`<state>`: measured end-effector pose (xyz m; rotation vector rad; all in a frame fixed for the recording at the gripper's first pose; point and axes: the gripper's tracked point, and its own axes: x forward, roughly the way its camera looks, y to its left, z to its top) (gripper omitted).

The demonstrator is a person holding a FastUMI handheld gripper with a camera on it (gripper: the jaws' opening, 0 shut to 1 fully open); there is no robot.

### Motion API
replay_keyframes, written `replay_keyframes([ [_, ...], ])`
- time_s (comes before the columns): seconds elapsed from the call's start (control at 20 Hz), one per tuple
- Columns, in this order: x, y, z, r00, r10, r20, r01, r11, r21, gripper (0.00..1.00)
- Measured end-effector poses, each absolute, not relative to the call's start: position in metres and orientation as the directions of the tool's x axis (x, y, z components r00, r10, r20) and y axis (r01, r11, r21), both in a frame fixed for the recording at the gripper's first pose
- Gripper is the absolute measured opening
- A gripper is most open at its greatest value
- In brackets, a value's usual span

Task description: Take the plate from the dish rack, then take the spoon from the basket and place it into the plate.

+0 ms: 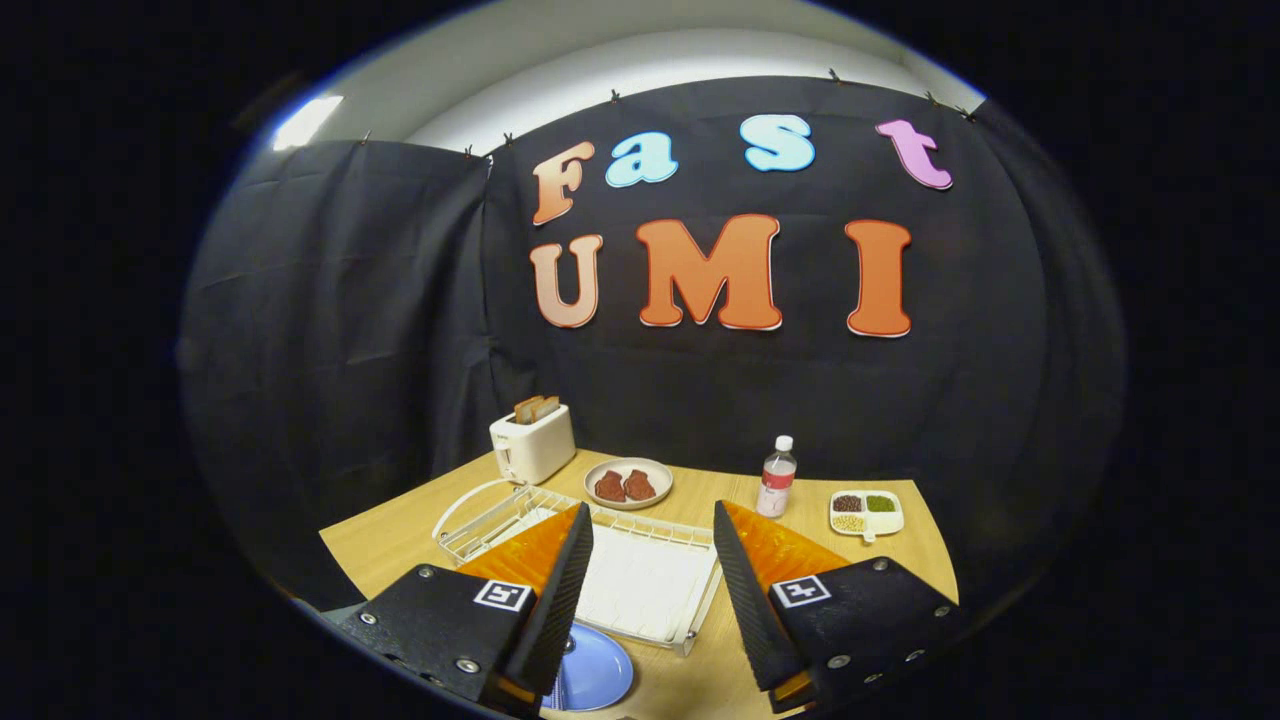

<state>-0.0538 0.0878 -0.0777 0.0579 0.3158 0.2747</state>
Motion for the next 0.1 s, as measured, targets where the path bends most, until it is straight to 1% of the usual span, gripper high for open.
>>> replay_keyframes([
  [0.1, -0.0464, 0.0878, -0.0669, 0.926, 0.266, -0.268, -0.247, 0.963, 0.103, 0.75],
])
